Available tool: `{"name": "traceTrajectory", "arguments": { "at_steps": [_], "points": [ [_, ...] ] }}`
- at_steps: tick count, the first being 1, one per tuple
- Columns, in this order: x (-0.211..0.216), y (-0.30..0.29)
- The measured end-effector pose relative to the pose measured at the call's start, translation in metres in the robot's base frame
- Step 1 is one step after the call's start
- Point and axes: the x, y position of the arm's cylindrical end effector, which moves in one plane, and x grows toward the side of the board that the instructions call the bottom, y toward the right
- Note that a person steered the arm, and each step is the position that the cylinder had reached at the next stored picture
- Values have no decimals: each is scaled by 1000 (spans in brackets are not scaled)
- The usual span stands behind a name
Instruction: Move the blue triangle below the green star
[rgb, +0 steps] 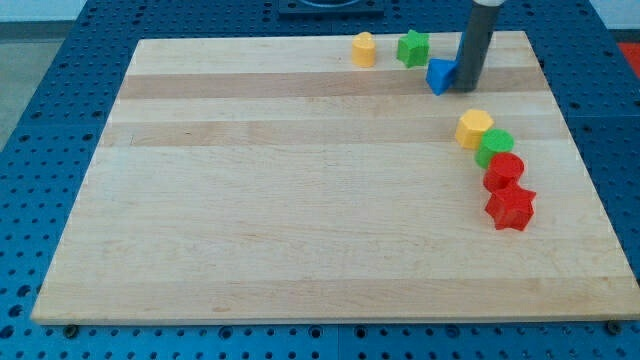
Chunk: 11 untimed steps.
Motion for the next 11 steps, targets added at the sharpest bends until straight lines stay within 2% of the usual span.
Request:
{"name": "traceTrajectory", "arguments": {
  "at_steps": [1,2,4,6,8,11],
  "points": [
    [-12,30],
    [-15,30],
    [-15,2],
    [7,-23],
    [12,-48],
    [12,-52]
  ]
}}
